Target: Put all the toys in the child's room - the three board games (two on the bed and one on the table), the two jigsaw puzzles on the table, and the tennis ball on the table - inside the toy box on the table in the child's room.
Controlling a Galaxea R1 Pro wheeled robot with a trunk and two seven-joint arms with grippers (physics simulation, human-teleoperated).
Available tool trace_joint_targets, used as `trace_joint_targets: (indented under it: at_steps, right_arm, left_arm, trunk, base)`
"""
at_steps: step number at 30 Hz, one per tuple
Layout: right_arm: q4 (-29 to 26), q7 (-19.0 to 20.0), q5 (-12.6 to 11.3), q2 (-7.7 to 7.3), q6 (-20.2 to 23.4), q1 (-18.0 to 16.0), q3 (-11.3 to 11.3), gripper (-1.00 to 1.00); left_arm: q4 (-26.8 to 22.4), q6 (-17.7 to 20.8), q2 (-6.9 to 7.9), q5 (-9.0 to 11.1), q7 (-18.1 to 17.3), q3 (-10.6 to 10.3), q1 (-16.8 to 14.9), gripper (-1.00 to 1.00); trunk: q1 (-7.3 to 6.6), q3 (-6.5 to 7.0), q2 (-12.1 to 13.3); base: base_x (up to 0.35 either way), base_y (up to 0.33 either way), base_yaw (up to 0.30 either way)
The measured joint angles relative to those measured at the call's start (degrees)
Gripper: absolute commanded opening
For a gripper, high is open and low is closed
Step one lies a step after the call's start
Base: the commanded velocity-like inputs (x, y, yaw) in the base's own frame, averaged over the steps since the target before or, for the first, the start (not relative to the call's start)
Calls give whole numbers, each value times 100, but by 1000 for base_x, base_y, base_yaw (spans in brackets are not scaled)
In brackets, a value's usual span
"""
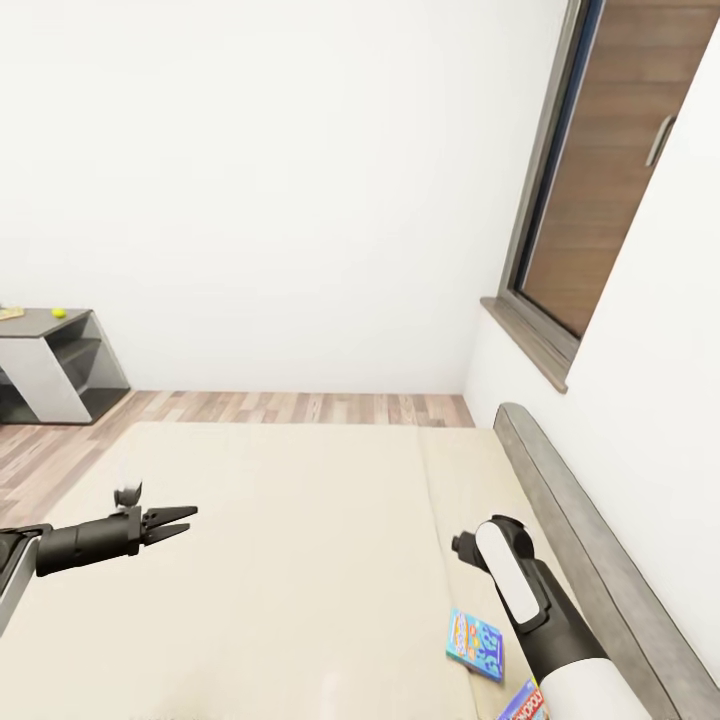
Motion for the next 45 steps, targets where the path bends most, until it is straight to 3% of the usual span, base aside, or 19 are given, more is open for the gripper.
trace_joint_targets:
  at_steps: [45]
  right_arm:
    - [-6,-15,32,11,-10,0,-41,100]
  left_arm:
    - [-35,1,-62,15,-56,-4,0,100]
  trunk:
    - [0,-425,-1]
  base:
    - [0,0,-41]
